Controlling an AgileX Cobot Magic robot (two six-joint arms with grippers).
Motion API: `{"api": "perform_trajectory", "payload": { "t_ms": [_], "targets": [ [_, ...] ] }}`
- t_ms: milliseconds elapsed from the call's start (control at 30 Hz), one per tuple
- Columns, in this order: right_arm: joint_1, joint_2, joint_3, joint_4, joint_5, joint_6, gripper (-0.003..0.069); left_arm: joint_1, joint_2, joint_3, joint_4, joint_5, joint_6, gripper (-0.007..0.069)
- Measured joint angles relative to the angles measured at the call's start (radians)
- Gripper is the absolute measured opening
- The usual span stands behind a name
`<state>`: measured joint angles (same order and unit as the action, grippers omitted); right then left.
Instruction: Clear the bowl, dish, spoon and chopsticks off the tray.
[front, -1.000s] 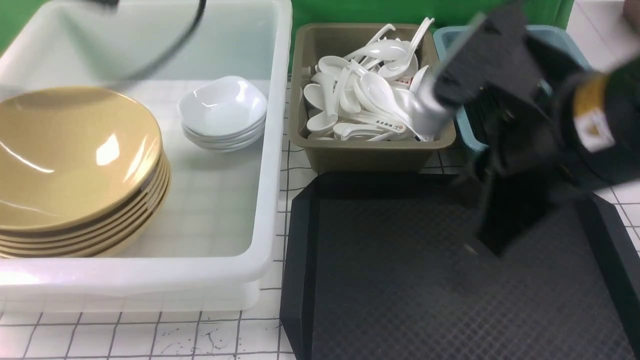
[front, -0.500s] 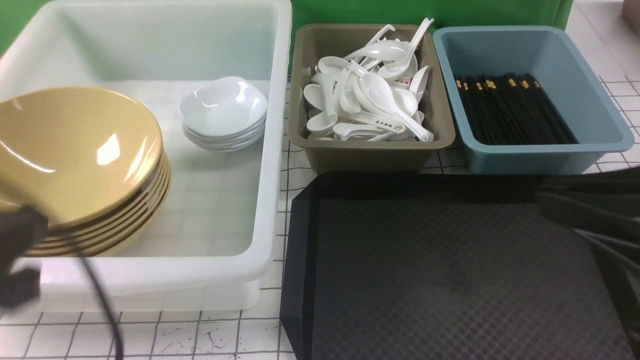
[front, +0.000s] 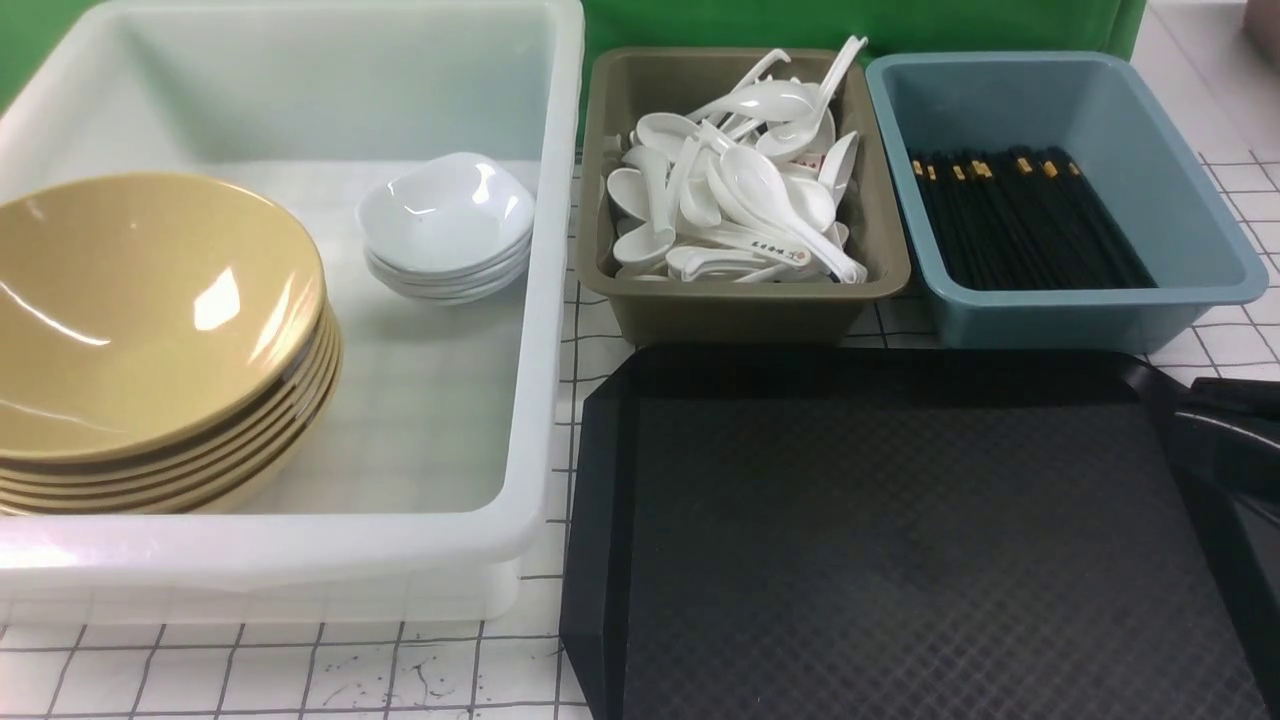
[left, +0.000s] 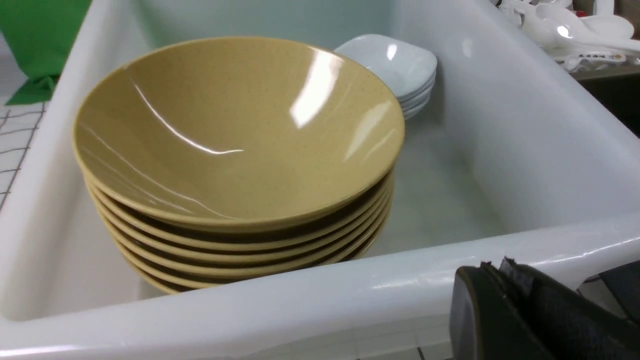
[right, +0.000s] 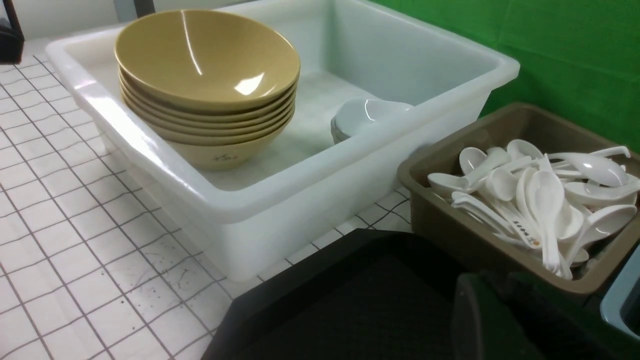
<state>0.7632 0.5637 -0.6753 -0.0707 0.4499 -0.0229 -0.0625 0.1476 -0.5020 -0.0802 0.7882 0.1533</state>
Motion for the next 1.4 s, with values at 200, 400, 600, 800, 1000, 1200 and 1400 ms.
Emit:
{"api": "perform_trajectory", "payload": {
  "t_ms": [200, 400, 600, 800, 1000, 1200, 1400],
  "targets": [
    [0.000, 0.000, 0.000, 0.001, 0.003, 0.000, 0.0099, 0.000, -0.001, 0.000, 0.002, 0.000, 0.000, -0.0006],
    [0.000, 0.000, 0.000, 0.002, 0.004, 0.000, 0.0099, 0.000, -0.001, 0.000, 0.002, 0.000, 0.000, -0.0006],
    [0.000, -0.036, 0.065, -0.043, -0.056, 0.002, 0.0099, 0.000, -0.001, 0.000, 0.002, 0.001, 0.003, -0.0006],
    [-0.077, -0.212, 0.267, -0.115, -0.213, 0.082, 0.0039, 0.000, -0.001, 0.000, 0.003, 0.001, 0.000, -0.0006],
    [-0.389, -0.424, 0.491, -0.118, -0.320, 0.148, 0.0035, 0.000, -0.001, 0.000, 0.003, 0.001, 0.000, -0.0006],
    [-0.643, -0.554, 0.659, -0.119, -0.330, 0.191, 0.0035, 0.000, -0.001, 0.000, 0.003, 0.003, 0.000, -0.0006],
    [-0.758, -0.575, 0.701, -0.114, -0.254, 0.236, 0.0035, 0.000, -0.002, 0.000, 0.005, 0.009, 0.000, -0.0006]
  ]
}}
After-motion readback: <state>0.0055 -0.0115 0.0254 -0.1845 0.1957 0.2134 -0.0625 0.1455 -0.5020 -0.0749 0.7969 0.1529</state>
